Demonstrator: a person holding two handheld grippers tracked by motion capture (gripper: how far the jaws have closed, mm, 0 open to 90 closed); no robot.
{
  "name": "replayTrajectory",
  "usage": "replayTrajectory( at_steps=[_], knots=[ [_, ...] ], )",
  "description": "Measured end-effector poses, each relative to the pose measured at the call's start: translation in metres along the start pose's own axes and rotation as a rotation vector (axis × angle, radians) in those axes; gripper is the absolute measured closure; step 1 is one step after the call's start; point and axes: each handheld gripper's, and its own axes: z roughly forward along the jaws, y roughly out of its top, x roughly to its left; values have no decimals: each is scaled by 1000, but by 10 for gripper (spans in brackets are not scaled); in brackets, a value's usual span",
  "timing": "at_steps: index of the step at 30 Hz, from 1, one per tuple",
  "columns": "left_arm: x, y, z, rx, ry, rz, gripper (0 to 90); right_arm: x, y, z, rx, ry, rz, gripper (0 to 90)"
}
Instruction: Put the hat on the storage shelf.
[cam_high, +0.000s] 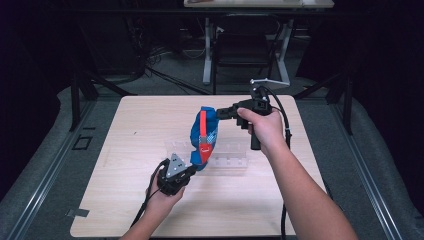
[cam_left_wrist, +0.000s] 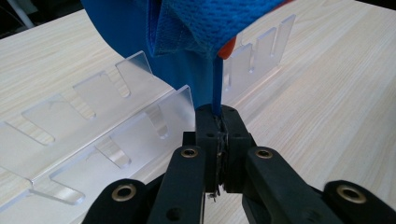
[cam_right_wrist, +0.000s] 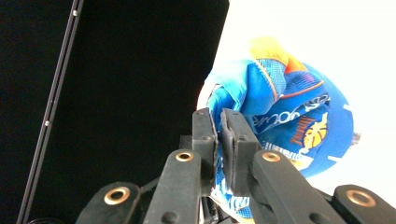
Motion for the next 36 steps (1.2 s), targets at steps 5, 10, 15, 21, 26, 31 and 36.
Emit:
replayTrajectory(
  at_steps=[5,10,15,21,26,31,36],
  knots=[
    [1,-4,3,8,0,-8,887,0,-1,-6,-11,-12,-11,796],
    [1,-5,3,18,0,-11,887,-3,0,-14,-30,-30,-11,785],
    [2,-6,4,9,-4,-25,886,-6,-1,-19,-31,-36,-14,784],
    [3,-6,2,6,-2,-38,881,-8,-2,-23,-27,-50,-17,777],
    [6,-7,0,0,1,-65,849,-9,-4,-24,-34,-96,-38,772],
    [8,-9,-3,-11,8,-79,757,-8,-7,-23,-30,-141,-69,760],
    [11,-12,-7,-15,18,-95,658,-6,-9,-25,-25,-170,-90,750]
  ],
)
